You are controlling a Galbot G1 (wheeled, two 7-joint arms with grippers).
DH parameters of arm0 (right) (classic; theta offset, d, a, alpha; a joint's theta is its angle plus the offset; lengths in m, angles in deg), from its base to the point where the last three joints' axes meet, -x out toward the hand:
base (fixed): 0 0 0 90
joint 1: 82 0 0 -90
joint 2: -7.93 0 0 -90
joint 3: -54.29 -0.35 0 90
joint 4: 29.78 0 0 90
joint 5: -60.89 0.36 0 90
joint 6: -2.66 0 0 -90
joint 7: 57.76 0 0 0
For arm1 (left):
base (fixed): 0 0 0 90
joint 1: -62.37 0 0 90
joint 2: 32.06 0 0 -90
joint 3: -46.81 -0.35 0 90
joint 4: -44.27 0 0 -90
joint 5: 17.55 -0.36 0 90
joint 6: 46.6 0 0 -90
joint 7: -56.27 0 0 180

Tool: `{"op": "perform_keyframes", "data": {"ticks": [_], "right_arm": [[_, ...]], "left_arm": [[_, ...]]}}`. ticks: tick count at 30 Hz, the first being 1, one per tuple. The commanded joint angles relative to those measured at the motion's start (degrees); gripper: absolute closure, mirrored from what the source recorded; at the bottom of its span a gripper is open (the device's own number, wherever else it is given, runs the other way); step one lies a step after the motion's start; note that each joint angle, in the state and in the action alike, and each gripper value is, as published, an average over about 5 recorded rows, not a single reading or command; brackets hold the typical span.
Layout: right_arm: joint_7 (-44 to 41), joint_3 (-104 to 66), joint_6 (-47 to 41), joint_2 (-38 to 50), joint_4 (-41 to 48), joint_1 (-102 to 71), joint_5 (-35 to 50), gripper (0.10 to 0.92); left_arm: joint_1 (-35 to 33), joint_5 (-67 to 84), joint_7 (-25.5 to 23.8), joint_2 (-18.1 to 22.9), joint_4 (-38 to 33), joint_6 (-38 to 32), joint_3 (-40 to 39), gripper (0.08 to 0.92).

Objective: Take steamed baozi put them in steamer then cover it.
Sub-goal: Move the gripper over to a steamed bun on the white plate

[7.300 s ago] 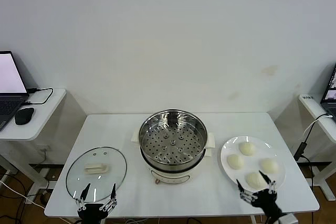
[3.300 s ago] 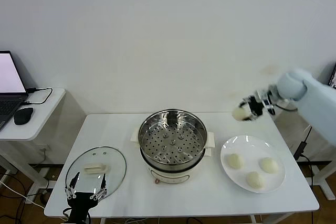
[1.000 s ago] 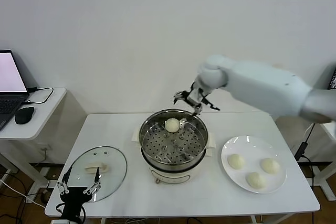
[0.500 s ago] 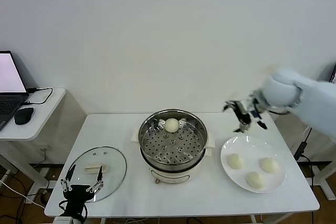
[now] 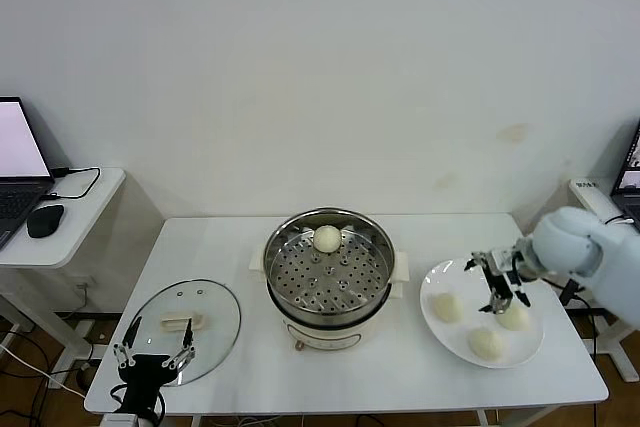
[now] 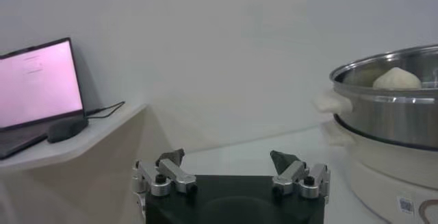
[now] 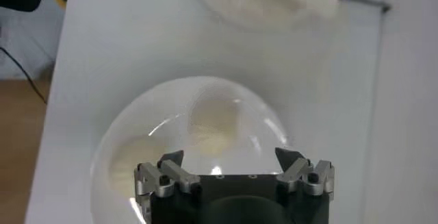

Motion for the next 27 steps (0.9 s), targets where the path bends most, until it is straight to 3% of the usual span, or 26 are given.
{"op": "perform_keyframes", "data": {"ticks": [1,8,20,27], "right_arm": [[0.01,-4.45,-1.13,-2.19,2.79,-7.31,-2.75,0.203],[1.22,-4.72,-0.44,-6.96,8.78,-7.44,-4.50,0.203],[1.34,-4.60,-0.70,-10.90,11.09,-8.22,-5.03,0.209],[1.09,-4.50,-0.98,-12.90,12.59,-8.42,-5.88,0.273]], "left_arm": [[-0.21,-0.02,0.04,0.07,-0.13,-0.04,0.06,0.177],[-0.83,-0.03,0.07,0.55,-0.45,-0.21,0.45,0.177],[-0.58,-0.18,0.05,0.72,-0.19,-0.21,0.18,0.177],[-0.69,-0.14,0.06,0.72,-0.09,-0.30,0.20,0.177]]}}
